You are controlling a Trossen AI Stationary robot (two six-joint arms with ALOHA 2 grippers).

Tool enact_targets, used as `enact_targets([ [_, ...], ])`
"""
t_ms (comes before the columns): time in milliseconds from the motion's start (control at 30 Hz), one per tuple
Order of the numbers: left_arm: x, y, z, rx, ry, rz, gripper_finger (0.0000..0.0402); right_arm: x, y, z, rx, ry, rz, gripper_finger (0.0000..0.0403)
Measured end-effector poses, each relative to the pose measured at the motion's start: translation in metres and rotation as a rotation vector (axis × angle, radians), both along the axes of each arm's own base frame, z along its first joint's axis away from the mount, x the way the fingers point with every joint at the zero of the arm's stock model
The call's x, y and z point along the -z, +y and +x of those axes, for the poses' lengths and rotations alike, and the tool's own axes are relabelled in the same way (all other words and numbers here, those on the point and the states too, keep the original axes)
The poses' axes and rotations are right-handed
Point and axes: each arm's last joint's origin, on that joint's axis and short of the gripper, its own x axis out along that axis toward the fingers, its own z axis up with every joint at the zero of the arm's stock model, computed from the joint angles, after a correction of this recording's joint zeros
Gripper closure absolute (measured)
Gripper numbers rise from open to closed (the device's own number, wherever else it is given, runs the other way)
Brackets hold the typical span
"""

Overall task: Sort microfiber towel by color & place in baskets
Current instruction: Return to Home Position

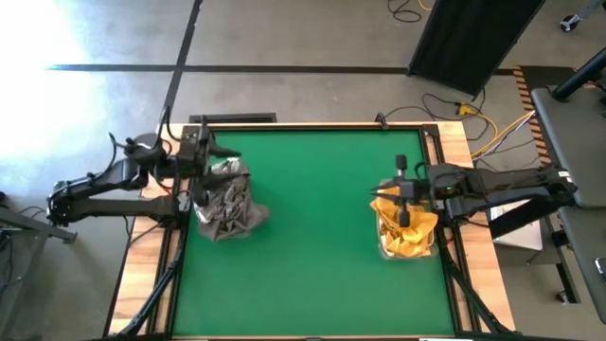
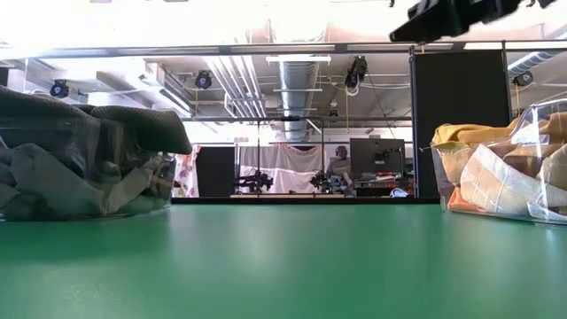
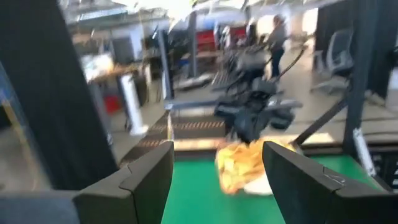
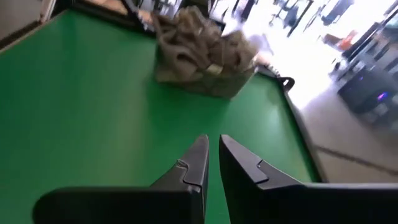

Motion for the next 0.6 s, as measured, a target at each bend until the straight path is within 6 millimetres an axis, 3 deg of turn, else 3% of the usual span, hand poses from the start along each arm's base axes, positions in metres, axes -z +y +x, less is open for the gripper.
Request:
enact_targets([
  [233, 0.036, -0.008, -0.002, 0.159, -0.051, -0.13, 0.017, 0.01, -0.006, -0.041, 0.006, -0.121, -0.052, 0.0375],
  [467, 0.066, -0.024, -0.016, 0.316, -0.243, -0.164, 0.017, 0.016, -0.012, -0.08, 0.194, -0.282, 0.146, 0.0375],
  [600, 0.093, -0.026, -0.019, 0.292, -0.22, -0.203, 0.0171, 0.021, -0.011, -0.09, 0.16, -0.401, 0.163, 0.0374],
])
